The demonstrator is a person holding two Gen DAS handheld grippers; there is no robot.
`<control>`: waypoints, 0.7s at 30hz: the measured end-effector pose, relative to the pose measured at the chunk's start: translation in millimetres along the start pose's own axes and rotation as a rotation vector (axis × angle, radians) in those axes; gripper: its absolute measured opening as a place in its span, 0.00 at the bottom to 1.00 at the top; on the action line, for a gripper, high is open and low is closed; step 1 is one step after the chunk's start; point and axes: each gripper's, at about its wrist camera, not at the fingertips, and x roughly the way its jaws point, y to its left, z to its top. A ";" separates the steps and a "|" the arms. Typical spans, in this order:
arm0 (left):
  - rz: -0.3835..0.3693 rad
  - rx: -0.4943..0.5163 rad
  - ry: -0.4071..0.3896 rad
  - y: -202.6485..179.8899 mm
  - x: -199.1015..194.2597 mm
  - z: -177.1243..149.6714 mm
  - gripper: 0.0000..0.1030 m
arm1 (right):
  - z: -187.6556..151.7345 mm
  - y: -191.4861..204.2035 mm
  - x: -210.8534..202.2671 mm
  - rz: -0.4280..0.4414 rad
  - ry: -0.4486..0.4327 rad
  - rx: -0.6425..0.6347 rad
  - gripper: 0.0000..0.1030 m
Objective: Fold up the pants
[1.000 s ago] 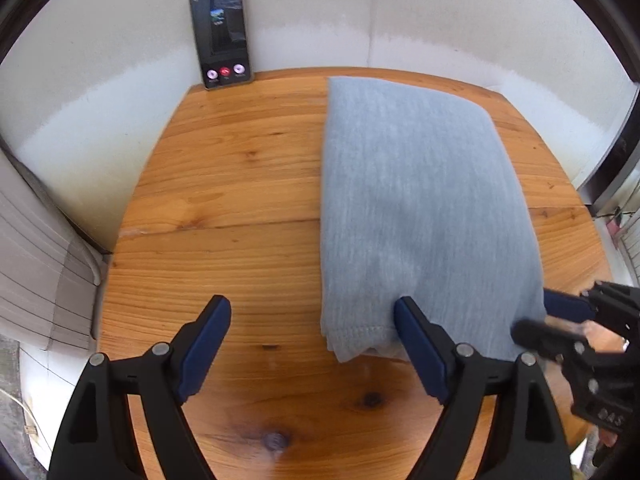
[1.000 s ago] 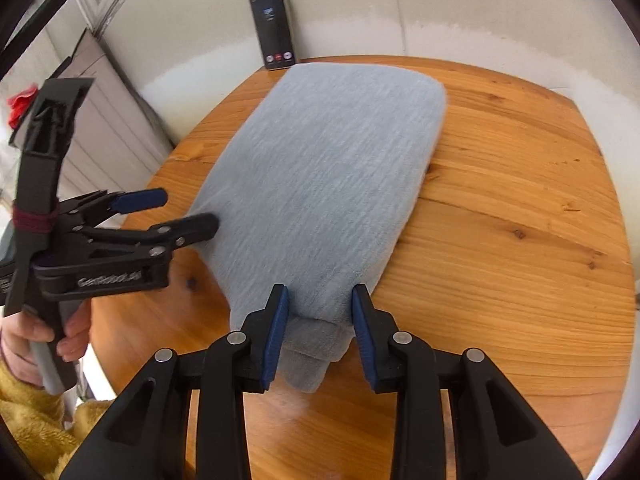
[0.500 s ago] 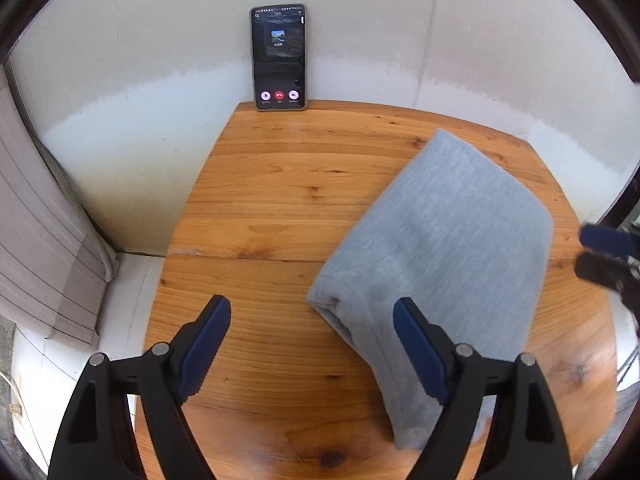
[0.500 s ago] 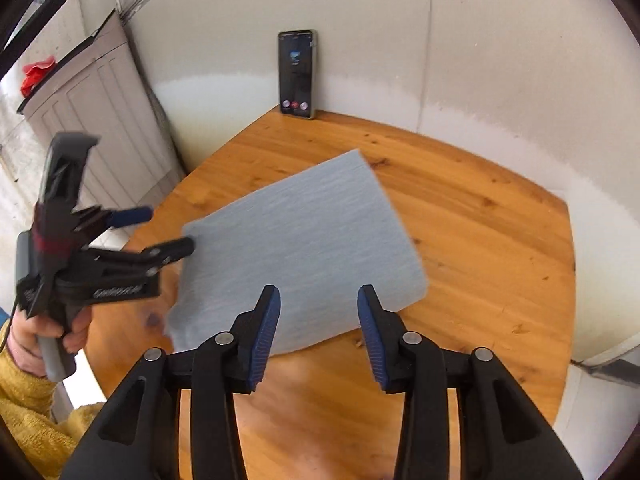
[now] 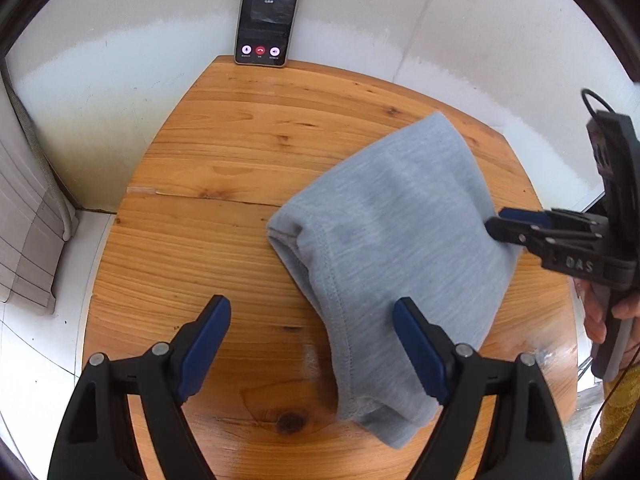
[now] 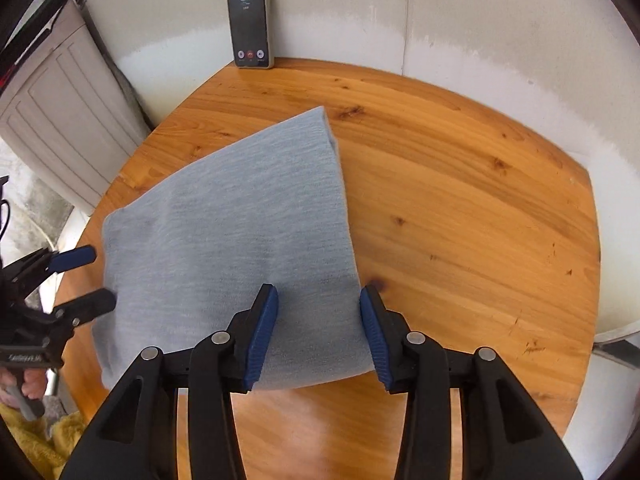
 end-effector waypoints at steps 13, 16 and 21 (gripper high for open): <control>-0.005 0.001 0.047 -2.5 3.6 8.1 0.84 | -44.2 13.1 -42.3 -0.100 -0.071 0.059 0.47; 0.016 -0.026 0.049 -3.3 7.6 8.2 0.84 | -37.8 3.8 -28.8 -0.058 -0.044 0.119 0.48; 0.000 -0.066 0.062 -1.5 13.5 10.0 0.84 | -30.0 5.2 -8.4 -0.013 -0.056 0.131 0.48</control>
